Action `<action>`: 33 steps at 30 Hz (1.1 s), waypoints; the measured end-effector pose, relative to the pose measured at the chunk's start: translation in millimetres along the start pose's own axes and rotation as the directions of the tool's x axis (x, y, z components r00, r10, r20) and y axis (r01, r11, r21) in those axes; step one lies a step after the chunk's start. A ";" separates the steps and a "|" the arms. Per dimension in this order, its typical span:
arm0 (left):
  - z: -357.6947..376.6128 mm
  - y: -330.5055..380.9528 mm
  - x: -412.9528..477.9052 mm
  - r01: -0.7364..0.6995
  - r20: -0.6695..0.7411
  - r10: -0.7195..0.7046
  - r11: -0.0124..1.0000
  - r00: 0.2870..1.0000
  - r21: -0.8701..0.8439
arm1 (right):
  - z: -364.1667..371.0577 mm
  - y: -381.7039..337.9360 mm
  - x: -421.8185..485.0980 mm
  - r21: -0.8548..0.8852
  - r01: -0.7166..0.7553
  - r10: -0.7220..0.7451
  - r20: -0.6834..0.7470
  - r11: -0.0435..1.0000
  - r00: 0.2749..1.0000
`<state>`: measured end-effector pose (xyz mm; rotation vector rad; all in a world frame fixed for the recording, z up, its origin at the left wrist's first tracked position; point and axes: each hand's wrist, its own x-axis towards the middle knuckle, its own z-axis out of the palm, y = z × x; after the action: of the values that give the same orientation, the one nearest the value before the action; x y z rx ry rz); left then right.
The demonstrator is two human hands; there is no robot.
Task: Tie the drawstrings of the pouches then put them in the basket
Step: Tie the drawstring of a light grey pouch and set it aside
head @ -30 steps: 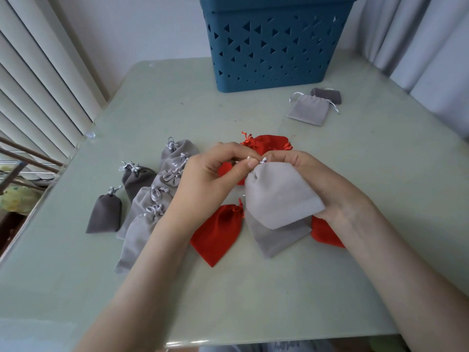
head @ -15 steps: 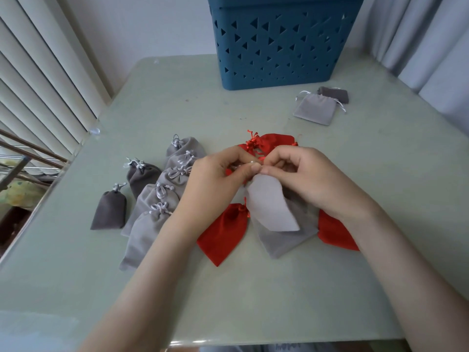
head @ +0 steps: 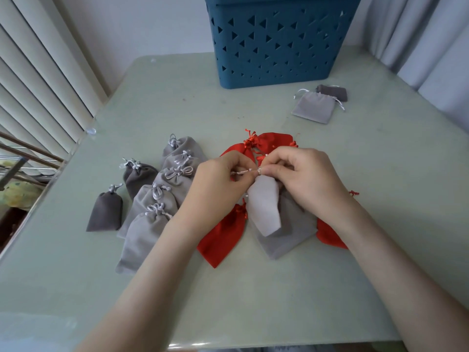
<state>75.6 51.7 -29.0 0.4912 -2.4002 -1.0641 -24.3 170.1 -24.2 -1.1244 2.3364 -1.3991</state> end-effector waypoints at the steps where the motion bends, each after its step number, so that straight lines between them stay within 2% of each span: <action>1: 1.6 -0.2 -0.2 -0.030 -0.028 0.031 0.999 0.999 0.032 | 0.1 -0.2 0.0 0.053 -0.021 0.020 0.011 0.998 1.000; 4: 6.2 -4.7 -1.1 -0.145 -0.099 0.157 0.982 0.983 0.119 | -0.9 -1.4 -0.1 0.243 -0.080 0.070 0.050 0.967 0.996; 9: 7.8 -5.0 -4.2 -0.263 -0.157 0.286 0.953 0.945 0.151 | -3.4 -0.5 0.6 0.401 -0.155 0.099 0.157 0.903 0.983; 14: 7.7 -3.2 -6.9 -0.313 -0.182 0.334 0.940 0.925 0.137 | -6.3 -0.3 1.9 0.549 -0.277 0.149 0.267 0.789 0.952; 22: 8.1 -7.0 -7.5 -0.406 -0.206 0.440 0.894 0.874 0.189 | -7.5 -1.5 0.9 0.524 -0.196 0.050 0.280 0.829 0.959; 28: 8.4 -9.0 -5.2 -0.457 -0.281 0.518 0.852 0.808 0.255 | -2.3 -1.9 1.3 0.488 -0.087 -0.005 0.183 0.869 0.983; 30: 9.0 -9.7 -5.3 -0.450 -0.287 0.521 0.848 0.803 0.280 | 0.0 -2.0 1.1 0.501 -0.075 0.015 0.123 0.862 0.992; 33: 8.2 -10.3 -4.5 -0.443 -0.294 0.528 0.841 0.797 0.311 | 1.9 -0.7 2.3 0.416 -0.010 -0.012 0.051 0.909 0.999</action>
<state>76.2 52.2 -42.9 0.1034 -2.1356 -0.4211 -24.5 167.0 -24.2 -1.0167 1.8692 -1.7356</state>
